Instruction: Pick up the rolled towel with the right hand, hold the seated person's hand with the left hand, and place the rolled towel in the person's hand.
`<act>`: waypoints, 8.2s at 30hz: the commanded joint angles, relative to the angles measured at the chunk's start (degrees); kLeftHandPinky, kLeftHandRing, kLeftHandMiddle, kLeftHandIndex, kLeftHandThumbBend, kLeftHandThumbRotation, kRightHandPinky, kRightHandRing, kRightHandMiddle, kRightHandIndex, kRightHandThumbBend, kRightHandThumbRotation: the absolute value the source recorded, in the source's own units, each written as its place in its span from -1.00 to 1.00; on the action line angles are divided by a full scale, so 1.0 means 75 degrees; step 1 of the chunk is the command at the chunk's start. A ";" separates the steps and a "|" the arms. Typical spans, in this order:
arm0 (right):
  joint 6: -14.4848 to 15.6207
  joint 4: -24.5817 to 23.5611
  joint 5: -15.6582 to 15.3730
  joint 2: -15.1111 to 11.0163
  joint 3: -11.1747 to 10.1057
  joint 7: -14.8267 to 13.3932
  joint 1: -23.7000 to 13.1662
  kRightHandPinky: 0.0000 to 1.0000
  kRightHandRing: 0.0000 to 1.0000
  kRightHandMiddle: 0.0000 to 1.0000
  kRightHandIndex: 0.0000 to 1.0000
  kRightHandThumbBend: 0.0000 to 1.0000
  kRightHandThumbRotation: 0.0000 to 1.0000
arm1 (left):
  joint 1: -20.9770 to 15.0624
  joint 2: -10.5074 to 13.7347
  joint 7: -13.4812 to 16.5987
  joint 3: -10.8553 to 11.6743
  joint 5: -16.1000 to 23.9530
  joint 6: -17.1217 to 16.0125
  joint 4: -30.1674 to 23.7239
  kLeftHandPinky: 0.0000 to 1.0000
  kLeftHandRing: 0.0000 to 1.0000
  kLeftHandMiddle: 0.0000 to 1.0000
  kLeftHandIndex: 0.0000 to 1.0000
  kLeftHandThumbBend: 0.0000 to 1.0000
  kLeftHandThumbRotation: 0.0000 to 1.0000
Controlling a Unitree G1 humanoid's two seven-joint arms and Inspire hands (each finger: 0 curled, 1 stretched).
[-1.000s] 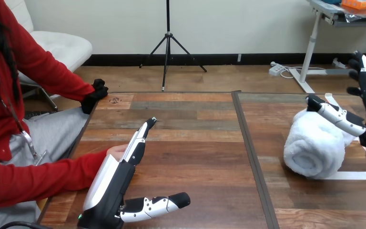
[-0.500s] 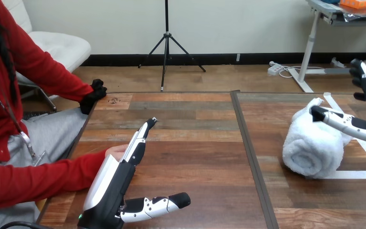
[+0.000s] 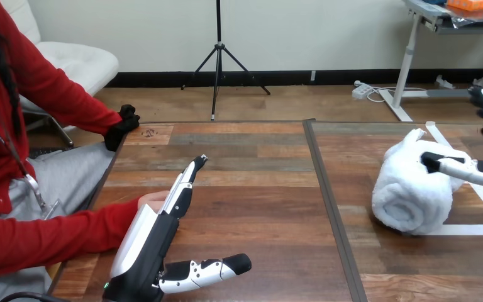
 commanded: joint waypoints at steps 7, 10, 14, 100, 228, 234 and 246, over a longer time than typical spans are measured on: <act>-0.0455 0.0427 -0.0356 -0.0695 0.0319 0.0039 -0.1007 0.71 0.86 0.86 0.89 1.00 -0.15 | -0.0296 -0.0061 0.0057 0.0077 0.0007 -0.0079 -0.0197 0.93 1.00 1.00 1.00 1.00 0.22; -0.0566 0.0563 -0.0439 -0.0810 0.0415 0.0086 -0.1102 0.70 0.86 0.85 0.89 1.00 -0.22 | -0.0277 -0.0070 0.0031 0.0069 -0.0018 -0.0054 -0.0230 0.93 1.00 1.00 1.00 1.00 0.22; -0.0631 0.0716 -0.0571 -0.0954 0.0549 0.0176 -0.1234 0.70 0.86 0.85 0.89 1.00 -0.30 | -0.0264 -0.0072 0.0016 0.0061 -0.0036 -0.0072 -0.0244 0.93 1.00 1.00 1.00 1.00 0.22; -0.1758 0.1129 -0.1386 -0.0606 0.2253 -0.0327 -0.1728 0.50 0.63 0.59 0.58 0.23 -0.91 | -0.0088 -0.0063 -0.0111 0.0168 -0.0117 -0.0077 -0.0427 0.96 1.00 0.99 0.98 1.00 0.15; 0.6411 0.2550 -0.0282 0.1678 0.1466 -0.0259 -0.4839 -0.16 0.24 0.28 0.36 1.00 0.49 | -0.0357 -0.0248 0.0036 0.0025 0.0136 -0.0112 -0.0164 0.90 0.97 0.94 0.94 1.00 0.21; 0.6809 0.2684 -0.0472 0.1826 0.1641 -0.0160 -0.4952 -0.06 0.34 0.39 0.51 1.00 0.54 | -0.0326 -0.0280 0.0066 0.0024 0.0157 -0.0100 -0.0199 0.90 0.97 0.94 0.93 1.00 0.20; 0.7384 0.2864 -0.0897 0.1993 0.2035 0.0496 -0.5050 0.32 0.80 0.84 0.89 0.99 0.68 | -0.0264 -0.0305 0.0093 0.0032 0.0164 -0.0186 -0.0216 0.90 0.97 0.94 0.96 1.00 0.21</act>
